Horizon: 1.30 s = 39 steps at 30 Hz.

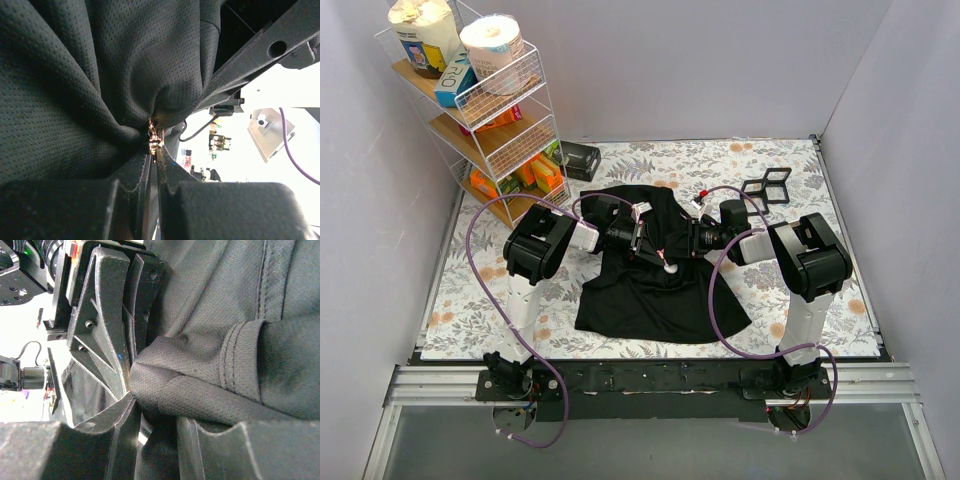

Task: Pin the brooch onto the clothing
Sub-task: Pin the brooch to the clothes.

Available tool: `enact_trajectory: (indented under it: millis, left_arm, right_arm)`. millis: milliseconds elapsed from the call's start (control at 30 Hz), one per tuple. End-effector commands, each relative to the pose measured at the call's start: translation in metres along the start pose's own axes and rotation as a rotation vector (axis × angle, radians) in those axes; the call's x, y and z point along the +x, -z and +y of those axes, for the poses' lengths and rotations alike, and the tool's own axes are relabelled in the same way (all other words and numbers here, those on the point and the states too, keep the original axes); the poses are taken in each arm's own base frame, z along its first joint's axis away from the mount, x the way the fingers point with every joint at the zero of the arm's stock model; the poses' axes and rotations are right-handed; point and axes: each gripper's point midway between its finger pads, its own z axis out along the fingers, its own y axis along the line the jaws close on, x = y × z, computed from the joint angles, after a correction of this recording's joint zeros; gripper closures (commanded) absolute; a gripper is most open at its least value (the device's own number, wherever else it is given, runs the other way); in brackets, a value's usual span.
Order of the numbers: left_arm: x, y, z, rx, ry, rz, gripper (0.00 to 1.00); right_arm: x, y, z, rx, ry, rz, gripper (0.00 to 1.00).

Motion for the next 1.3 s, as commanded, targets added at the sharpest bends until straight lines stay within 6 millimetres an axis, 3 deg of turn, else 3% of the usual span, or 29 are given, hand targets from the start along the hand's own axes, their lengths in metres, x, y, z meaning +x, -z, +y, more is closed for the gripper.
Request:
enact_trajectory:
  millis: [0, 500, 1067, 1267]
  left_arm:
    - [0.001, -0.002, -0.03, 0.063, -0.088, 0.038, 1.0]
    - [0.002, -0.002, -0.023, 0.052, -0.086, 0.042, 1.0]
    - [-0.001, 0.004, -0.017, 0.036, -0.096, 0.031, 1.0]
    - [-0.003, 0.004, -0.012, 0.008, -0.106, 0.039, 1.0]
  right_arm:
    - [0.02, -0.005, -0.014, 0.055, -0.002, 0.066, 0.61]
    - [0.029, -0.002, -0.017, 0.071, -0.005, 0.105, 0.52]
    - [0.024, -0.001, -0.007, -0.011, -0.053, 0.078, 0.52]
    - [0.032, -0.001, -0.016, 0.021, -0.065, 0.126, 0.51]
